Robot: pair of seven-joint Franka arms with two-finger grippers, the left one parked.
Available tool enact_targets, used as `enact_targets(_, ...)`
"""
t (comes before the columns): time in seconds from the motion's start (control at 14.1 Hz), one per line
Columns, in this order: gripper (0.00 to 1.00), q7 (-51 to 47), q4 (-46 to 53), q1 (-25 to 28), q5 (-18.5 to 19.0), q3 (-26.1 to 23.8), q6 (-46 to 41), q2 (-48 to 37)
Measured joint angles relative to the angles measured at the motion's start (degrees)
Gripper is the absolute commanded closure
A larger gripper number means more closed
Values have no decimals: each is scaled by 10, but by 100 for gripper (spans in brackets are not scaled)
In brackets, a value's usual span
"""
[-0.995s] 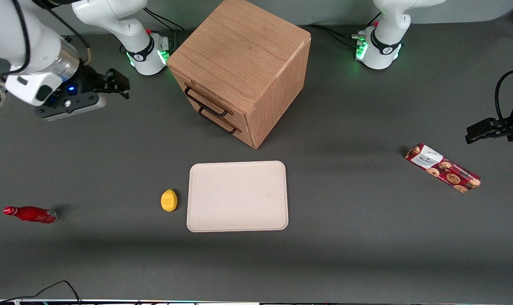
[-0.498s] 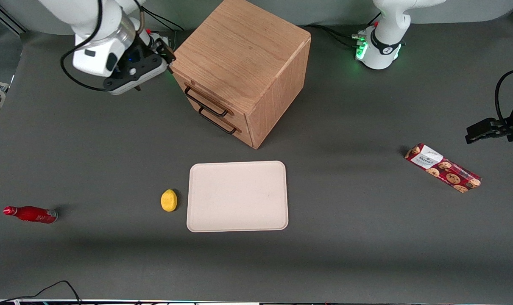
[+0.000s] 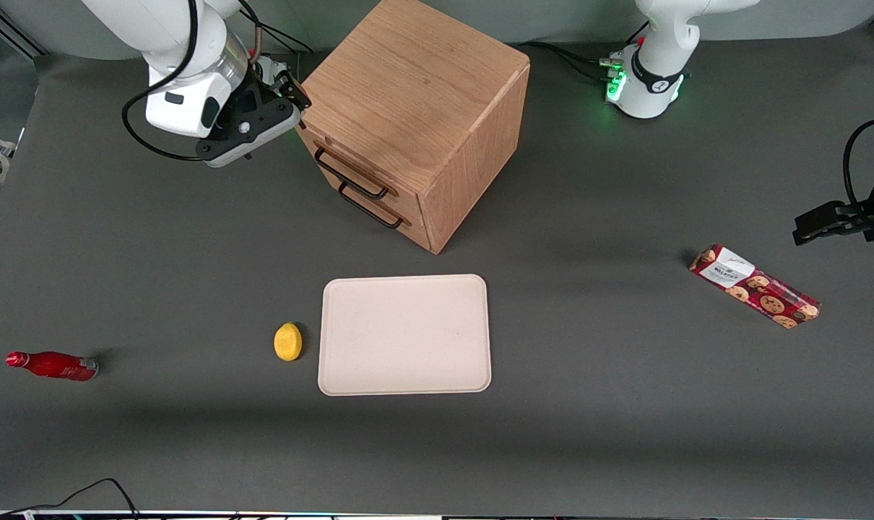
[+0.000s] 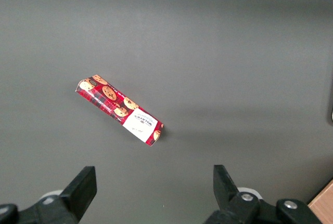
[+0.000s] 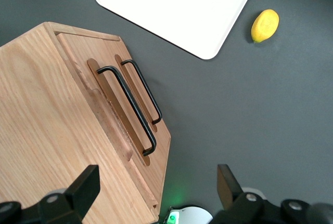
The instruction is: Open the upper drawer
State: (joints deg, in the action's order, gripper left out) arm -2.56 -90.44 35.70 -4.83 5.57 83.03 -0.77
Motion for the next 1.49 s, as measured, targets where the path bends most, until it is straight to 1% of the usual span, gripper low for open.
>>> enact_targets(0.07, 0, 6, 0, 1, -3, 0, 0, 1)
enact_targets(0.14, 0, 22, -2, 1, -15, 0, 0, 3)
enact_targets(0.28, 0, 59, -7, 1, -46, 2, 0, 12)
enact_targets(0.36, 0, 92, -12, 1, -66, 9, 0, 22)
enact_targets(0.57, 0, 149, -27, 1, -100, 21, 7, 32)
enact_targets(0.92, 0, 201, -76, 1, -111, 28, 62, 34)
enact_targets(1.07, 0, 213, -99, 2, -120, 28, 88, 36)
enact_targets(1.21, 0, 248, -120, 3, -123, 28, 108, 38)
enact_targets(1.49, 0, 277, -136, 4, -124, 28, 117, 47)
